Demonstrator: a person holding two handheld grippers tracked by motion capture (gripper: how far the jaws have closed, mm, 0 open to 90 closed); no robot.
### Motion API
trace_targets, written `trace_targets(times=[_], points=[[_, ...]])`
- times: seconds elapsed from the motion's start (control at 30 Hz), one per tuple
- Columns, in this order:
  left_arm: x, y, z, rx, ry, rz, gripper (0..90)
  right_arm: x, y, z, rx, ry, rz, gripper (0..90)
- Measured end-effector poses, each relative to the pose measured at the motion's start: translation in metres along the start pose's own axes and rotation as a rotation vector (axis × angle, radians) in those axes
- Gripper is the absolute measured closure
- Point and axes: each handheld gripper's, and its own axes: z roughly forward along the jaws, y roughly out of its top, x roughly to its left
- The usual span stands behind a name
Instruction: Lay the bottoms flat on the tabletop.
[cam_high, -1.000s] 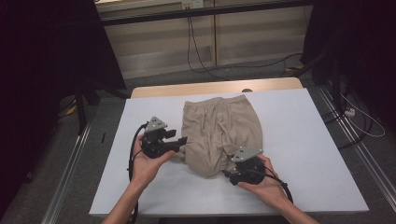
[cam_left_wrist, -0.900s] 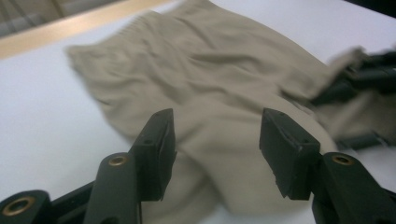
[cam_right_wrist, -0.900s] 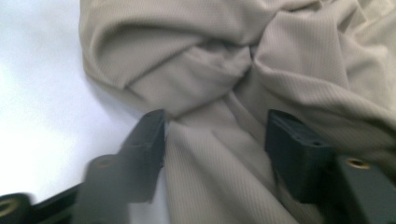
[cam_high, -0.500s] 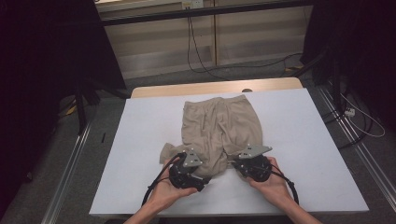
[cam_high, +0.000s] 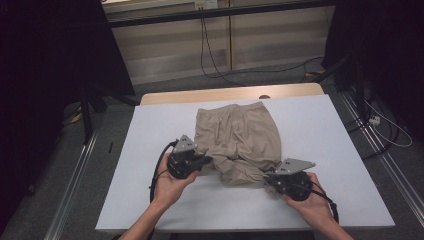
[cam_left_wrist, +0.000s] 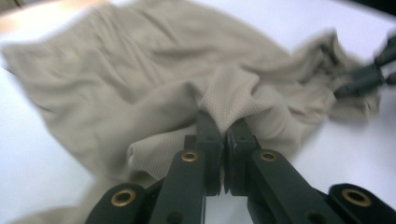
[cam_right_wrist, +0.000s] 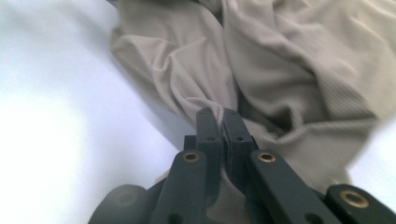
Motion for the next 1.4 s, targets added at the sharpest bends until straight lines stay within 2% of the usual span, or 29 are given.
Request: trace_targets(times=[0.1,0.13,0.17,0.23,0.3,0.33,0.37,0.4,0.43,0.47,0.57,0.6,0.67,0.77,0.83,0.87,0.9,0.93,0.97,1.0,1.03,1.07,1.1,1.13,1.17,1.27,1.33,1.37,1.4], points=[[0.007,0.008,-0.001,-0.017,0.015,-0.015,87.0,-0.006,-0.006,-0.008,-0.001,-0.02,0.014,88.5],[0.014,0.015,0.001,-0.026,0.039,-0.031,87.0,-0.011,-0.011,-0.016,-0.006,-0.052,0.024,88.4],[0.014,0.015,0.001,-0.026,0.039,-0.031,87.0,-0.015,-0.013,-0.019,-0.011,-0.072,0.036,88.4],[0.029,0.02,0.009,-0.028,0.069,-0.065,86.9,-0.021,-0.015,-0.024,-0.018,-0.105,0.054,87.1],[0.038,0.02,0.017,-0.018,0.088,-0.1,86.6,-0.022,-0.014,-0.025,-0.03,-0.091,0.072,73.4],[0.038,0.02,0.017,-0.018,0.088,-0.1,86.3,-0.02,-0.012,-0.023,-0.033,-0.088,0.073,67.9],[0.045,0.016,0.026,0.001,0.107,-0.121,85.9,-0.017,-0.01,-0.022,-0.04,-0.082,0.063,65.9],[0.049,0.014,0.031,0.017,0.12,-0.121,85.7,-0.014,-0.007,-0.02,-0.051,-0.068,0.053,62.8],[0.049,0.014,0.031,0.017,0.12,-0.121,85.5,-0.01,-0.002,-0.018,-0.06,-0.056,0.048,59.2],[0.055,0.011,0.039,0.03,0.145,-0.116,85.2,-0.006,0.003,-0.016,-0.068,-0.044,0.039,58.3],[0.061,0.008,0.047,0.034,0.158,-0.134,83.4,0.005,0.02,-0.002,-0.088,0.004,0.012,54.8],[0.065,0.006,0.053,0.054,0.17,-0.153,80.8,0.01,0.026,0.004,-0.088,0.018,0.001,54.7],[0.067,0.004,0.057,0.063,0.169,-0.159,71.7,0.018,0.035,0.022,-0.073,0.053,-0.026,52.8],[0.066,0.002,0.056,0.064,0.17,-0.158,49.9,0.027,0.041,0.048,-0.044,0.055,-0.047,43.6],[0.064,-0.001,0.048,0.056,0.19,-0.14,46.5,0.028,0.042,0.059,-0.026,0.042,-0.069,37.0],[0.064,-0.001,0.048,0.056,0.19,-0.14,43.1,0.028,0.042,0.059,-0.026,0.042,-0.069,37.0],[0.064,-0.003,0.044,0.051,0.19,-0.144,38.1,0.025,0.04,0.066,0.012,0.062,-0.067,34.9],[0.063,-0.005,0.04,0.052,0.18,-0.141,35.5,0.024,0.038,0.068,0.032,0.057,-0.065,35.0],[0.059,-0.013,0.033,0.077,0.17,-0.108,34.8,0.022,0.034,0.069,0.052,0.051,-0.058,36.6],[0.058,-0.016,0.031,0.085,0.167,-0.098,33.8,0.02,0.03,0.07,0.048,0.058,-0.033,40.1],[0.056,-0.02,0.03,0.099,0.16,-0.083,32.3,0.019,0.028,0.069,0.046,0.075,-0.011,48.5],[0.056,-0.02,0.03,0.099,0.16,-0.083,32.0,0.019,0.028,0.069,0.046,0.075,-0.011,48.5],[0.054,-0.023,0.029,0.109,0.15,-0.079,32.0,0.018,0.028,0.066,0.047,0.081,-0.012,56.4],[0.051,-0.03,0.031,0.14,0.135,-0.053,31.9,0.016,0.028,0.061,0.065,0.056,-0.037,75.3],[0.05,-0.032,0.032,0.156,0.128,-0.038,32.2,0.015,0.027,0.058,0.067,0.06,-0.031,79.3],[0.049,-0.037,0.036,0.186,0.102,-0.047,37.7,0.01,0.024,0.053,0.074,0.06,-0.033,81.9],[0.046,-0.042,0.04,0.244,0.08,-0.034,44.0,0.003,0.02,0.043,0.092,0.019,-0.039,82.8],[0.046,-0.042,0.04,0.244,0.08,-0.034,48.6,0.003,0.02,0.043,0.092,0.019,-0.039,82.8],[0.044,-0.043,0.04,0.258,0.075,-0.038,48.6,0.001,0.017,0.039,0.095,0.012,-0.03,82.9]])
